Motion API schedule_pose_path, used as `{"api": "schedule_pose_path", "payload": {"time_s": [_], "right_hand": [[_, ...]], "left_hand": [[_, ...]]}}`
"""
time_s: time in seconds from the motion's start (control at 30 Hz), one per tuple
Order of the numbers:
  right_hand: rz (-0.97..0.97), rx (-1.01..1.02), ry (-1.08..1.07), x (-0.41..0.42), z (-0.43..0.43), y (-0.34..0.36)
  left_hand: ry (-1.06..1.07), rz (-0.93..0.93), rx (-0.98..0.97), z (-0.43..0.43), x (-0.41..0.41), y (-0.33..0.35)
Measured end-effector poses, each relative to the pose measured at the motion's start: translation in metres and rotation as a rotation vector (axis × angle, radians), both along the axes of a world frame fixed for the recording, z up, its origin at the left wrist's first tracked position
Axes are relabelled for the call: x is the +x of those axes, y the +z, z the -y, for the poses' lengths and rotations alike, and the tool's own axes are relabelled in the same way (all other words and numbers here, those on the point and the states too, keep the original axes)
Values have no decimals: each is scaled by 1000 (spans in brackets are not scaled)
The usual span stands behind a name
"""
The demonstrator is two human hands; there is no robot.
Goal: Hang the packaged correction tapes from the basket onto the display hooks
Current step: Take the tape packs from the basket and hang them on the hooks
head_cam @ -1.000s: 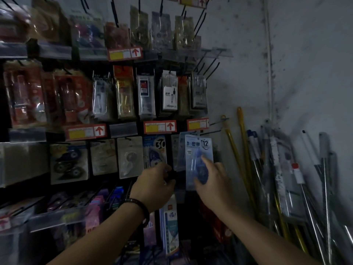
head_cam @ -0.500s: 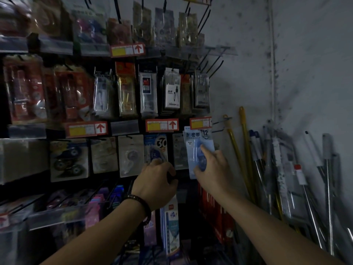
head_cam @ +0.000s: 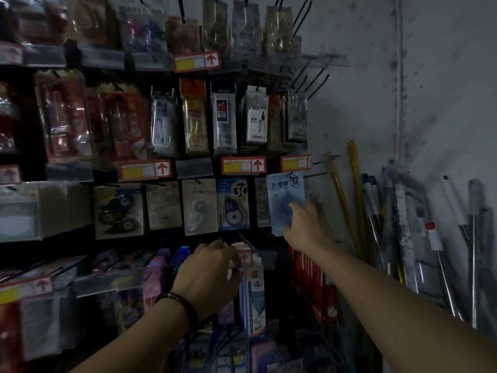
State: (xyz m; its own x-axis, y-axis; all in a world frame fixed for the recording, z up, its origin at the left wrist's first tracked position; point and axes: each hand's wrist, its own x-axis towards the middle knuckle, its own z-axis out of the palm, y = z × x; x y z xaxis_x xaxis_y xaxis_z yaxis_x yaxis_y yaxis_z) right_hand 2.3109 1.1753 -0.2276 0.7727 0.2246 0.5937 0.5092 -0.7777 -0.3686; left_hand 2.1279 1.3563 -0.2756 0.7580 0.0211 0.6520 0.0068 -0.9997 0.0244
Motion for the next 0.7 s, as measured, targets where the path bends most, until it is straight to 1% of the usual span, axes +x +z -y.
{"api": "schedule_pose_path", "payload": {"time_s": [0.07,0.2,0.33,0.47,0.53,0.63,0.7], "right_hand": [[15,-25,14,-15,1,-9],[54,-106,46,-55,-4,-43],[36,-82,221,-108,-22,-102],[-73,-124,369,-172,-47,-178],[-147,-222,426,-205,-63,-220],[-272,-432,542,-253,-83,-290],[-330,-500,612,-281,-93,-337]], "left_hand": [[-2,-25,-44,-10,-18,-13],[68,-19,-67,-28,-63,-48],[123,-106,-118,-42,-115,-108],[210,-249,-187,-55,-175,-185],[255,-305,-231,-65,-203,-225],[293,-388,-284,-67,-244,-281],[346,-429,-333,-65,-267,-315]]}}
